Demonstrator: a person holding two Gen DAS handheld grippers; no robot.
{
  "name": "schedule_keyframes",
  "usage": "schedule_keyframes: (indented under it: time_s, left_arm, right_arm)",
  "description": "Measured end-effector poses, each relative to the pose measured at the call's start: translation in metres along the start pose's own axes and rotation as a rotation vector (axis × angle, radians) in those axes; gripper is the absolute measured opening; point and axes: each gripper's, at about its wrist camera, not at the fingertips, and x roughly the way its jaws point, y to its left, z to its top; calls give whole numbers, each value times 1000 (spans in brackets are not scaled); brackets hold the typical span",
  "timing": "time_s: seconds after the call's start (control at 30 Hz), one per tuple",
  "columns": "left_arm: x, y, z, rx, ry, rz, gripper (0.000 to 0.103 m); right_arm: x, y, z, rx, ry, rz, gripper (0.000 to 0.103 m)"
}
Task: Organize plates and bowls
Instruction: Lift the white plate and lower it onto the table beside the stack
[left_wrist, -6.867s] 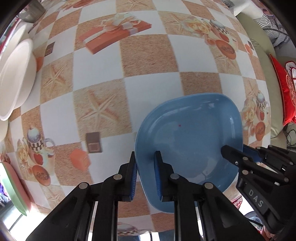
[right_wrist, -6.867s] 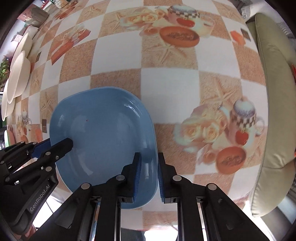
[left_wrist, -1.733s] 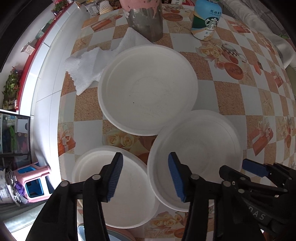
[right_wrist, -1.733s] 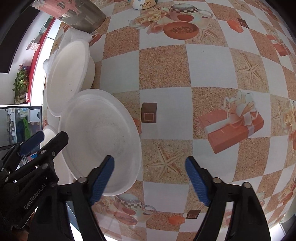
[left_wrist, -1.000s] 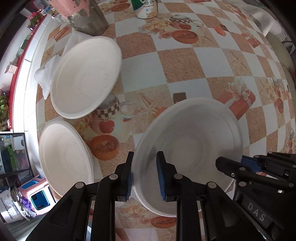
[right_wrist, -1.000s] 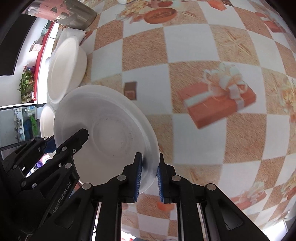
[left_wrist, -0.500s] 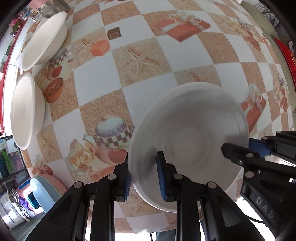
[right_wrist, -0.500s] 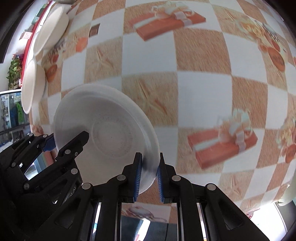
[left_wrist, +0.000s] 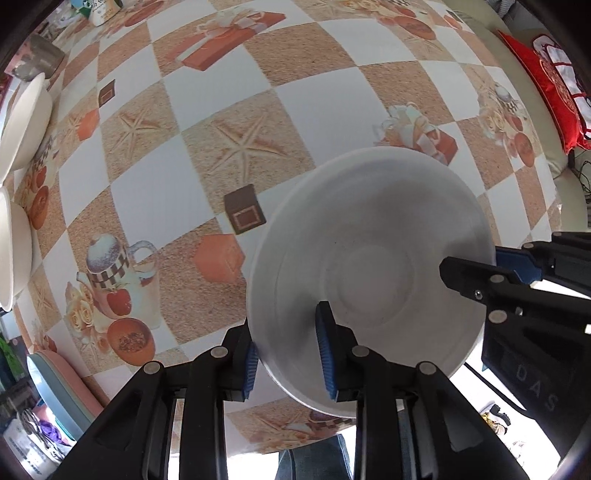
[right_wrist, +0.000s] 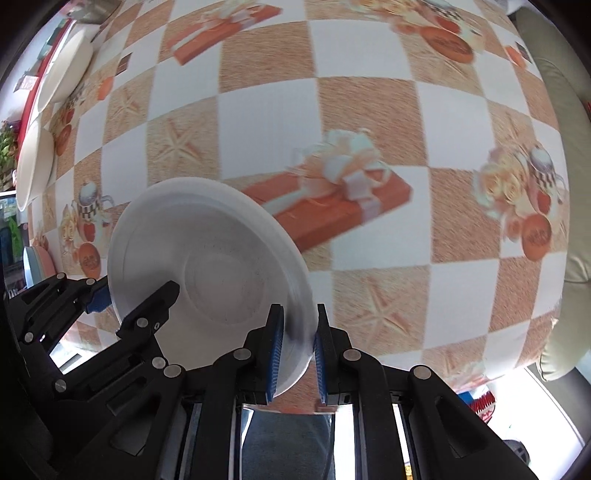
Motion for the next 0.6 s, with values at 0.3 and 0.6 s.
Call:
schedule_keyframes:
  time_s: [0.3,0.6]
  left_arm:
    - [-13,-12,-14,10,-43,47,80]
    - [-24,30,-76,-9,-36,-25,81]
  right_arm:
    - [-11,-48,-11,72,-23,32,64]
    - [-56,-66,9,125,-118,15,96]
